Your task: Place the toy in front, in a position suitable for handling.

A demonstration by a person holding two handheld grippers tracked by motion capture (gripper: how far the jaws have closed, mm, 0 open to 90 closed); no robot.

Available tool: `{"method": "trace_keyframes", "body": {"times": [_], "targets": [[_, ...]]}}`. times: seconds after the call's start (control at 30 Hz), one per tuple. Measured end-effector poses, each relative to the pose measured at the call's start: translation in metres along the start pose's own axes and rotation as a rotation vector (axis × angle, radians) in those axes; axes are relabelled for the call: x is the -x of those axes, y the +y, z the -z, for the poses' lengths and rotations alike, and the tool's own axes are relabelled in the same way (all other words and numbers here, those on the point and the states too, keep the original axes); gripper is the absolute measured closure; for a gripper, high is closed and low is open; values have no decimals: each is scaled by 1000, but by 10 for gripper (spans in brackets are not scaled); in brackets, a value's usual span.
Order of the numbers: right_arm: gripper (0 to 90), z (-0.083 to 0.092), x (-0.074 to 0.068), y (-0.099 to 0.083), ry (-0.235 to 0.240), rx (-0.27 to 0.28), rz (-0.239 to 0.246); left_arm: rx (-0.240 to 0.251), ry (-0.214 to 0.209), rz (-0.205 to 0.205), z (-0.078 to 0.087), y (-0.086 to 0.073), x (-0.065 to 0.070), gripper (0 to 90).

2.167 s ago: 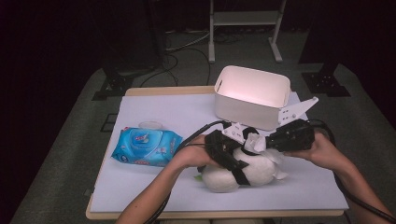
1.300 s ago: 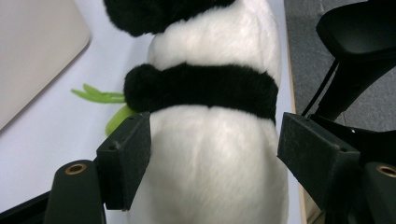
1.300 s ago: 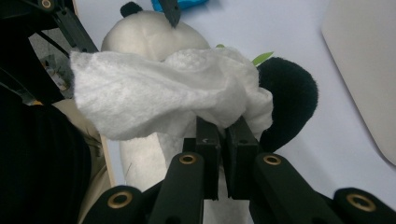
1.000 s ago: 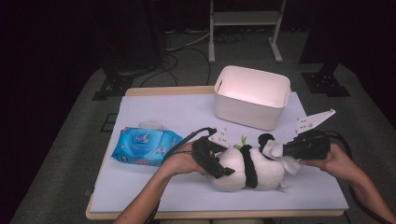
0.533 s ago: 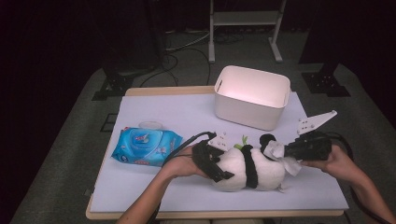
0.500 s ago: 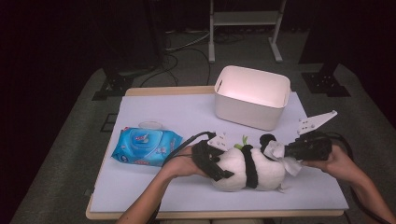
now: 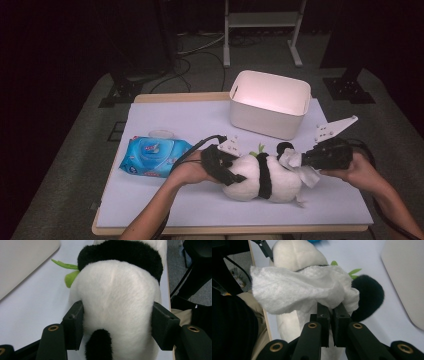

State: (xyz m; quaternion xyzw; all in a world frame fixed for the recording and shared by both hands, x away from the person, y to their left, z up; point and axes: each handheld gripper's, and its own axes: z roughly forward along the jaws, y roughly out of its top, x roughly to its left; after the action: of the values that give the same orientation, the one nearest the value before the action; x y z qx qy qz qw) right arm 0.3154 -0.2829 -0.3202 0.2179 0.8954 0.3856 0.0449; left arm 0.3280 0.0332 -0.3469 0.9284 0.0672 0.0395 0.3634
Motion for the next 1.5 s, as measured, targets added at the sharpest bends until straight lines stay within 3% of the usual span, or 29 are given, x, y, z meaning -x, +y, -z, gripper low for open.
{"method": "trace_keyframes", "body": {"times": [0.27,0.43,0.53,0.9,1.1,1.5], "targets": [[848,-17,-11,30,22,-40,71,-8,-1,-8,1,5,1,362],[848,-18,-8,26,12,-58,65,9,-12,10,0,0,0,346],[847,-13,-6,16,14,-45,37,37,-19,11,-2,-2,0,333],[843,1,-3,0,1,-33,9,53,-14,-19,0,6,4,358],[844,-2,-9,9,-10,-55,38,38,-14,-25,1,14,6,365],[844,-25,-16,32,7,-76,106,38,-18,-18,0,17,5,364]]}}
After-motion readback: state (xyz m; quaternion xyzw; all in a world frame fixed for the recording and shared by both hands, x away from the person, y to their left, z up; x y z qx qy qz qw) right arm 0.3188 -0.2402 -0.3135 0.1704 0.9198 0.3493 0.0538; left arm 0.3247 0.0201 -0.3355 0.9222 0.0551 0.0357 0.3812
